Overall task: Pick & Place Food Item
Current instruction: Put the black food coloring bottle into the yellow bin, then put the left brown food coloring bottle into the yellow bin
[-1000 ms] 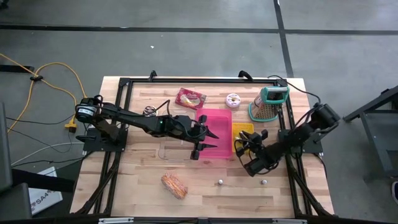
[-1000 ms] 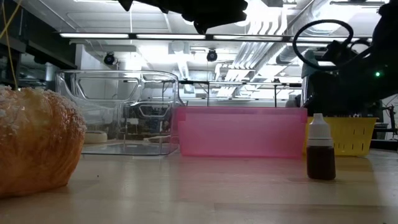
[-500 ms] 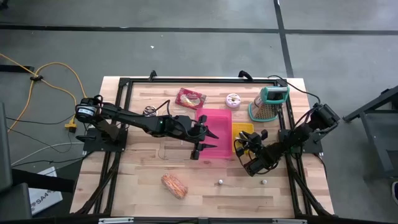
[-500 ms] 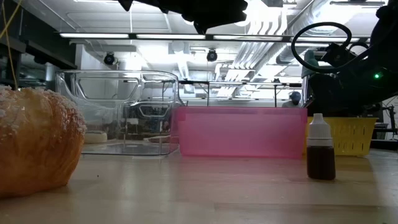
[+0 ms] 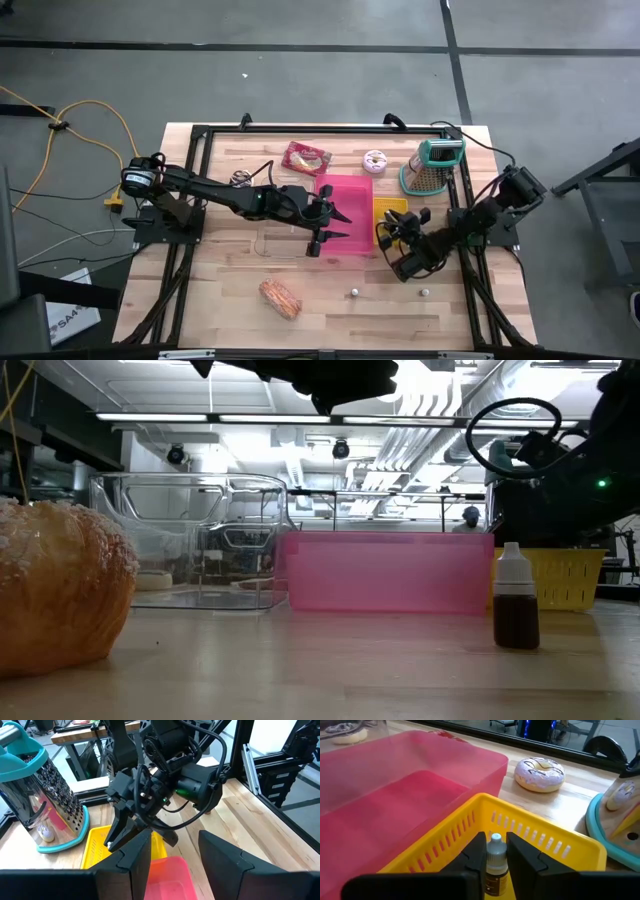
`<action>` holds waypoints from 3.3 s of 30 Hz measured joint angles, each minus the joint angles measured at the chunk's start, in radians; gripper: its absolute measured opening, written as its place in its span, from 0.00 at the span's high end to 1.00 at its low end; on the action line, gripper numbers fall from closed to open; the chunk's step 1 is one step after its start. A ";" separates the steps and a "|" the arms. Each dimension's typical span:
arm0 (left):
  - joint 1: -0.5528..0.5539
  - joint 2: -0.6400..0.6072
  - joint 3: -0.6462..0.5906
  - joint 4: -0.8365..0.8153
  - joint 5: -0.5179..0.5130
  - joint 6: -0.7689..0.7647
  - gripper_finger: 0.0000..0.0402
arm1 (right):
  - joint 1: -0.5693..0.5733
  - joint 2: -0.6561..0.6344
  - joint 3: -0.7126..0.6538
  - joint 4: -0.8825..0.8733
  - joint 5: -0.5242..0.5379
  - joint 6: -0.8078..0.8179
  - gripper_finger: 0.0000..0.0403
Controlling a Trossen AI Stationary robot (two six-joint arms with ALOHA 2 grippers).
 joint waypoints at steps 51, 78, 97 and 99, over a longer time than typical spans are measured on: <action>0.000 0.000 0.000 -0.011 0.000 -0.012 0.60 | 0.021 -0.272 0.001 0.095 0.015 -0.384 0.70; 0.000 0.000 -0.001 -0.055 0.000 -0.025 0.60 | 0.161 -0.418 0.001 0.517 -0.330 -1.031 0.70; -0.080 -0.093 -0.001 -0.351 0.030 -0.122 0.60 | 0.161 -0.418 0.001 0.524 -0.407 -1.021 0.70; -0.081 -0.108 -0.002 -0.408 0.076 -0.126 0.60 | 0.161 -0.418 0.001 0.524 -0.414 -1.020 0.70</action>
